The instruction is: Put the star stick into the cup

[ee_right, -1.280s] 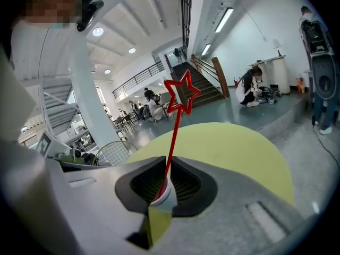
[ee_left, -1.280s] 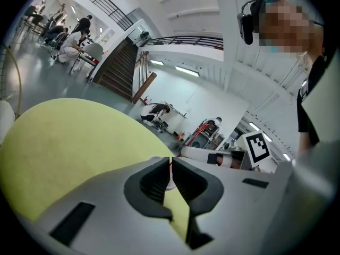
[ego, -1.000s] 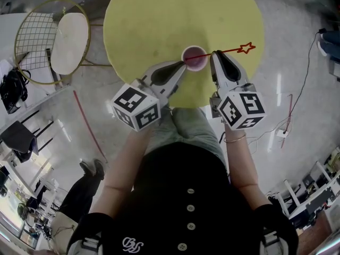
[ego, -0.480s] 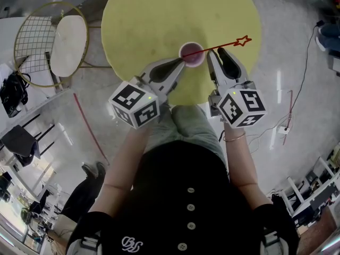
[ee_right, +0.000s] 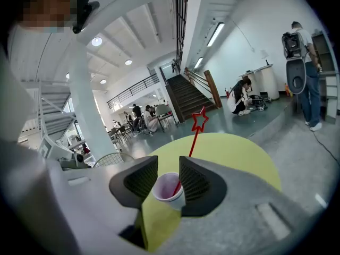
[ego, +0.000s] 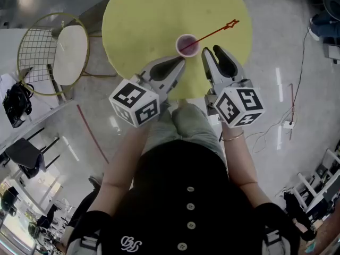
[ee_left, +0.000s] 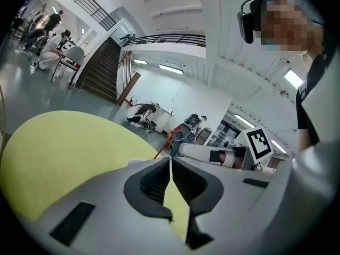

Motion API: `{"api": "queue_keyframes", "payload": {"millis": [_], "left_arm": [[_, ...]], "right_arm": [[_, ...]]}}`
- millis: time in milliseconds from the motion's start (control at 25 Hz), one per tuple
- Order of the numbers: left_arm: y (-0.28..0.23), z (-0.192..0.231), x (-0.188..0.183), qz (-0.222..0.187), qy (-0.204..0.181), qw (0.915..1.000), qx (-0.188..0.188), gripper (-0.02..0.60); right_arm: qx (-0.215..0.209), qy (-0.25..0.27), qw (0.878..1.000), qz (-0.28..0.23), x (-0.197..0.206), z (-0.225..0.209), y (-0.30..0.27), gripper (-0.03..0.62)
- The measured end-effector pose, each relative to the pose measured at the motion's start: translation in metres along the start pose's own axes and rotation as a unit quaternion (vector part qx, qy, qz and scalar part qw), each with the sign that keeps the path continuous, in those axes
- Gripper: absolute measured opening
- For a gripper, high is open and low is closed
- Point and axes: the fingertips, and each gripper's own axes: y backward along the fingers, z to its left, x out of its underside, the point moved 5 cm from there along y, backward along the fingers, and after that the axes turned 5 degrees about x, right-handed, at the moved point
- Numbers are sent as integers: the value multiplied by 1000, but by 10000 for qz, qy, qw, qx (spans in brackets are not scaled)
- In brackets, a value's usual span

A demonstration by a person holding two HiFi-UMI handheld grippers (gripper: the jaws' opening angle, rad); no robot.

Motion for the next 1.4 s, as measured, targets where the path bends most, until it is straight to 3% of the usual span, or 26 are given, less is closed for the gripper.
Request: {"api": "queue_keyframes", "payload": {"millis": [360,760,1080,1400], "left_arm": [[31,-28,-9,-190,-455,9985,258,23],[73,-70,-3,-341,-829,9936,683,21],[88,-107,-11,-552,-1197,9882,776,23],[116,-130,-4,-675,-1355,9844,898,23]], "right_arm": [[187,-153,9983,-530,3,27,45,107],[-45,-61,9950,-996,18,80,97,6],[-285,30,9909,-1313,16,94,139,3],[-263,326,9887,-1440,23,124,169,3]]}}
